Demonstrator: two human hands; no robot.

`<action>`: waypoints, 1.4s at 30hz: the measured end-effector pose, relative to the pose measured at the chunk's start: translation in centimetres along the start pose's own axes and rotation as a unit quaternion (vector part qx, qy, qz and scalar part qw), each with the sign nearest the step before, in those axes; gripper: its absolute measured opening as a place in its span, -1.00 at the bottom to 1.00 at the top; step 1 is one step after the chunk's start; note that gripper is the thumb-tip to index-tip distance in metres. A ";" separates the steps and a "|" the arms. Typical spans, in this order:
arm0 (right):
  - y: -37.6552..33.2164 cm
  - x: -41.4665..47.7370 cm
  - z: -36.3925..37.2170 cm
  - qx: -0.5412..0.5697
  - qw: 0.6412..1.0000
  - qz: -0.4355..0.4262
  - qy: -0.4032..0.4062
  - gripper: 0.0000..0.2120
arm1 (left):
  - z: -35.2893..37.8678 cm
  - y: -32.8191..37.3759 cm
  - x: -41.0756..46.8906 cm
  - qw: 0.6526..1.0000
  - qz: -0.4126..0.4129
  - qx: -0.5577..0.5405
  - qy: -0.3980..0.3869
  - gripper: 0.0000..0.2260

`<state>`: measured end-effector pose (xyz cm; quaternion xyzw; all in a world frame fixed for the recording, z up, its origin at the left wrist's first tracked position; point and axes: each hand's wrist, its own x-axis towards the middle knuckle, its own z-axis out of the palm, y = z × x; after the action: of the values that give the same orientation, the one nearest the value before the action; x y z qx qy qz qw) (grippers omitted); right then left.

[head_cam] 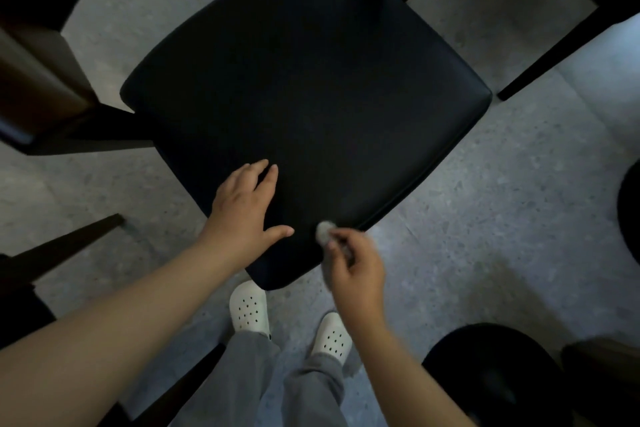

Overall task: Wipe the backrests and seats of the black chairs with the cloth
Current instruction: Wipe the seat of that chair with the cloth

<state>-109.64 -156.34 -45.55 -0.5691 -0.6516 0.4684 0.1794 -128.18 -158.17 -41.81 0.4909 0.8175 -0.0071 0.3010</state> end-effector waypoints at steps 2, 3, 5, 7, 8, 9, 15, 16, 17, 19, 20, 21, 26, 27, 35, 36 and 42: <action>-0.9 -0.7 -0.5 -0.014 0.998 -0.048 -0.040 -0.86 | -0.2 -0.6 -0.4 1.000 -0.021 0.003 0.001 -0.14; -1.7 -0.1 -1.0 -0.025 0.997 -0.068 -0.032 -0.86 | -0.3 -0.9 -0.5 0.999 -0.034 0.004 0.001 -0.13; -3.6 3.0 -2.0 -0.059 0.992 -0.109 -0.008 -0.86 | -0.5 -1.5 -0.2 0.998 -0.059 0.004 0.009 -0.11; -5.5 7.6 -2.5 -0.105 0.982 -0.156 -0.011 -0.84 | -0.6 -2.1 0.3 0.996 -0.087 -0.003 0.010 -0.05; -6.4 10.1 -2.5 -0.131 0.976 -0.175 -0.023 -0.83 | -0.6 -2.3 0.6 0.995 -0.100 -0.013 0.006 -0.02; -7.4 12.7 -2.2 -0.159 0.967 -0.195 -0.036 -0.81 | -0.6 -2.4 0.9 0.994 -0.110 -0.022 0.000 0.02; -12.4 22.5 2.3 -0.306 0.916 -0.231 -0.119 -0.69 | 0.6 -2.7 1.6 0.994 -0.112 -0.007 -0.008 0.05; -12.4 23.1 3.1 -0.321 0.911 -0.221 -0.132 -0.68 | 0.7 -2.7 1.8 0.993 -0.115 -0.003 -0.009 0.05; -12.2 23.2 3.6 -0.331 0.908 -0.215 -0.143 -0.68 | 0.8 -2.7 1.9 0.993 -0.115 0.002 -0.011 0.05; -10.9 21.9 3.3 -0.337 0.898 -0.230 -0.161 -0.72 | 0.7 -2.7 2.1 0.993 -0.118 0.001 -0.015 0.05; -9.9 20.5 2.4 -0.338 0.891 -0.247 -0.176 -0.75 | 0.7 -2.7 2.1 0.993 -0.119 0.001 -0.018 0.04; -8.7 18.7 1.2 -0.336 0.882 -0.261 -0.202 -0.78 | 0.7 -2.7 2.1 0.993 -0.119 0.003 -0.021 0.04; -7.2 12.6 -4.8 -0.328 0.836 -0.185 -0.400 -0.92 | 0.7 -2.4 1.8 0.992 -0.120 0.027 -0.014 0.03; -7.5 13.4 -4.8 -0.312 0.847 -0.192 -0.385 -0.92 | 0.7 -2.3 1.8 0.992 -0.119 0.028 -0.017 0.03; -14.5 26.6 5.2 -0.256 0.924 -0.252 -0.133 -0.63 | 1.3 -3.1 1.6 0.994 -0.103 0.020 -0.003 0.03; -15.1 27.5 6.4 -0.256 0.926 -0.242 -0.134 -0.62 | 1.3 -3.1 1.6 0.994 -0.104 0.017 -0.003 0.03; -14.1 27.0 7.4 -0.329 0.883 -0.266 -0.202 -0.71 | 1.3 -3.2 1.6 0.994 -0.103 0.031 -0.016 0.03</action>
<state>-131.16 -133.60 -45.83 -0.2941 -0.9170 0.2670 -0.0360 -130.68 -158.90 -44.56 0.4131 0.8582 -0.0715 0.2960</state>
